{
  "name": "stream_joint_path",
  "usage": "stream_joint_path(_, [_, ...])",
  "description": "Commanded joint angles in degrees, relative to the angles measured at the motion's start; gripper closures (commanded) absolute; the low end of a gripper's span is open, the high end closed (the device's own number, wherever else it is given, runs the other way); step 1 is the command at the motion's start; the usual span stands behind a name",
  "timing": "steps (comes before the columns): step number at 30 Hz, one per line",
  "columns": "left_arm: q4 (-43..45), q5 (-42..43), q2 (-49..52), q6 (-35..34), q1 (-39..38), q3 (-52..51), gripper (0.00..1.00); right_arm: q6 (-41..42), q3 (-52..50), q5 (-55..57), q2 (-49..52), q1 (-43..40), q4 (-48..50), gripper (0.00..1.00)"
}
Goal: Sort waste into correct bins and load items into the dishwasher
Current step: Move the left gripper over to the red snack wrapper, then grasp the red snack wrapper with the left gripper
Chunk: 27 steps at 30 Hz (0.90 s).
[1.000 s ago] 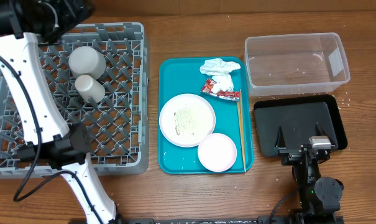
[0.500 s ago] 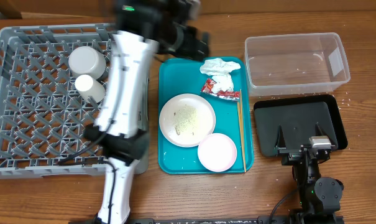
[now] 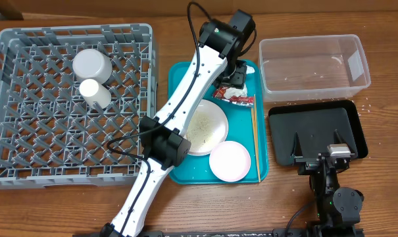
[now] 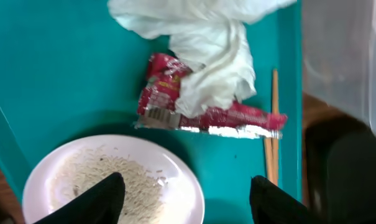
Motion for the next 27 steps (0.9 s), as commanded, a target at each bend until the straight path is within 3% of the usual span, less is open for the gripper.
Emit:
stream_joint_path(1, [2.49,-0.09,0.59,-14.1,0.96,0.33,0.31,-0.02,-0.61,-0.11,-0.66,0.37,0.2,0.0])
stream_joint_path(6, [6.56,5.6,1.6,-18.8,0.72,0.33,0.32,-0.02,-0.61,-0.11,-0.68,0.37,0.2,0.0])
stream_joint_path(11, [6.14,6.71,1.66,-29.59,-1.07,-1.62,0.43,-0.02,-0.61,-0.11,-0.68,0.37,0.2,0.0])
stream_joint_path(18, [7.26,6.43,1.66,-43.93,-2.64,-5.99,0.47,-0.02,-0.61,-0.11,-0.68,0.37,0.2,0.0])
stream_joint_path(21, [7.32,6.38,1.66,-47.82,-3.13,-7.85,0.4,-0.02,-0.61,-0.09,-0.68,0.37,0.2,0.0])
stream_joint_path(27, [7.32,6.8,1.66,-50.31,-3.32,-9.55,0.35,-0.02,-0.61,-0.11,-0.66,0.37,0.2,0.0])
